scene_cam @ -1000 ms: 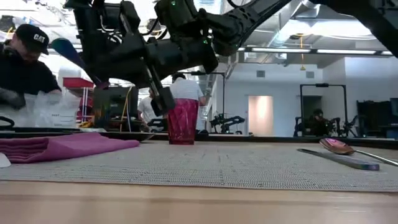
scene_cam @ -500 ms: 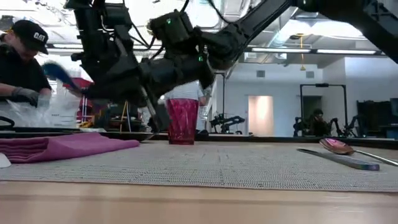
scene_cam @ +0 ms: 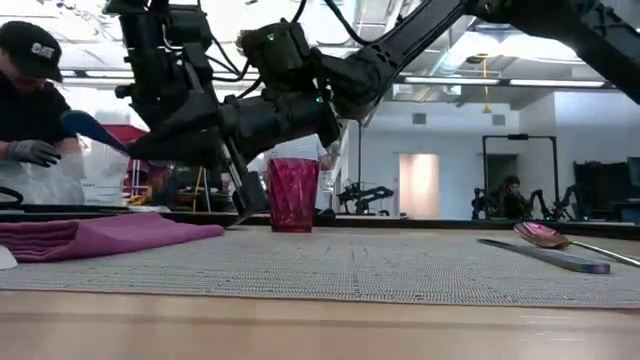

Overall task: Set table place
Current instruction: Put the blue fork on top of the purple napkin

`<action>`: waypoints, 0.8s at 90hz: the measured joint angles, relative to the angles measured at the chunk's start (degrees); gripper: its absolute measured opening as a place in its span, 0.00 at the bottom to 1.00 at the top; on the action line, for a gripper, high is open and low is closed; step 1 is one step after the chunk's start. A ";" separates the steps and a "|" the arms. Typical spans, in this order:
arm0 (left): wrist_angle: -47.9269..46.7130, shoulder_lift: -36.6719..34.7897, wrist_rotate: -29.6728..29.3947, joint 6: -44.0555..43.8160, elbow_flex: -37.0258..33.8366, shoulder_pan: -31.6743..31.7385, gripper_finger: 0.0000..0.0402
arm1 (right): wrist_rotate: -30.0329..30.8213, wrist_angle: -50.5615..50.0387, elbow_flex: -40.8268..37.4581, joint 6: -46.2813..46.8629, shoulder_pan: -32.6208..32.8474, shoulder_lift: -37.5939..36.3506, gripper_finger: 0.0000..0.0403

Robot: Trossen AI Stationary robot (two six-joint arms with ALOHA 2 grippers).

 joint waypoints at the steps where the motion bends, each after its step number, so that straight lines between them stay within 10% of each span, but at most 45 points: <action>1: -0.01 0.00 0.00 -0.06 0.00 0.00 0.38 | 0.00 -0.05 0.00 0.00 -0.03 0.00 0.04; 72: -1.50 0.00 2.86 -0.82 0.00 0.02 0.38 | -9.45 6.83 -0.14 1.92 -0.33 -0.74 0.22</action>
